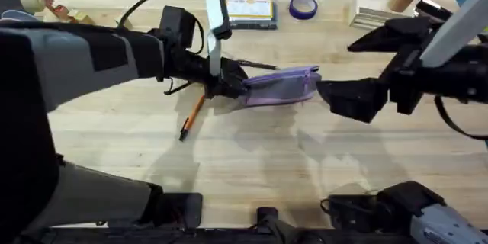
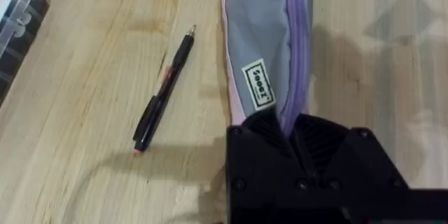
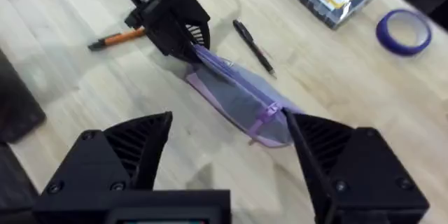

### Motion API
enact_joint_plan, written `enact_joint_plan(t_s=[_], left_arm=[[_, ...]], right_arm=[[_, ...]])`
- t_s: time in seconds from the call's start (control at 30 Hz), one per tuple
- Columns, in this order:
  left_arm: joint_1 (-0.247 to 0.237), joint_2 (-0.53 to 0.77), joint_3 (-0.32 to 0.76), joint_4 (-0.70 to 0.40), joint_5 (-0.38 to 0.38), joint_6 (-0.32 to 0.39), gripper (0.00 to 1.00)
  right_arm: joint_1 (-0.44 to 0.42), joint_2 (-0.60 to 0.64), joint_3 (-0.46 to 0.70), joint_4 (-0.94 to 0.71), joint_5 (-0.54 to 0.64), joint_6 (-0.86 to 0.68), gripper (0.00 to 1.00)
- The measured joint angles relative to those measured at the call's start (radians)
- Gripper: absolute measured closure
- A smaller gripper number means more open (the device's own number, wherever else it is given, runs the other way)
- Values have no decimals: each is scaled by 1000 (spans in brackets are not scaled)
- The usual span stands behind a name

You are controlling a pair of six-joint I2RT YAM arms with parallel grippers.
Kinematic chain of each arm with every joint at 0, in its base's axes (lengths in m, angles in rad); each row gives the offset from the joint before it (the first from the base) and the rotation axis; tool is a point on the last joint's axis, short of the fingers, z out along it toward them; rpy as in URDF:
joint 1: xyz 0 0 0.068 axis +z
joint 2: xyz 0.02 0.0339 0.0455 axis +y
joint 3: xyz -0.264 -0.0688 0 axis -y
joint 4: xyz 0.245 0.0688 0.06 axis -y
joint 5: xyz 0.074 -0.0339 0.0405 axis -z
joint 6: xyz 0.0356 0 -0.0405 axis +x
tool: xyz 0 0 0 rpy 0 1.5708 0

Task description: Unzip the bag, pick up the pens from the table one at a time and place them inside, then zip the bag closed.

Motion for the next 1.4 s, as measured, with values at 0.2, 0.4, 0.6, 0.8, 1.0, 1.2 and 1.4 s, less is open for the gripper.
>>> enact_joint_plan(t_s=[0.2, 0.4, 0.6, 0.8, 1.0, 1.2, 1.4], left_arm=[[0, 0, 0, 0, 0, 0, 958], [0, 0, 0, 0, 0, 0, 958], [0, 0, 0, 0, 0, 0, 958], [0, 0, 0, 0, 0, 0, 958], [0, 0, 0, 0, 0, 0, 958], [0, 0, 0, 0, 0, 0, 958], [0, 0, 0, 0, 0, 0, 958]], right_arm=[[0, 0, 0, 0, 20, 169, 3], [0, 0, 0, 0, 92, 364, 3], [0, 0, 0, -1, 109, 460, 3], [0, 0, 0, -1, 116, 485, 3], [0, 18, 0, 0, 116, 489, 3], [0, 94, 0, 0, 116, 496, 3], [0, 187, 0, 0, 117, 532, 3]])
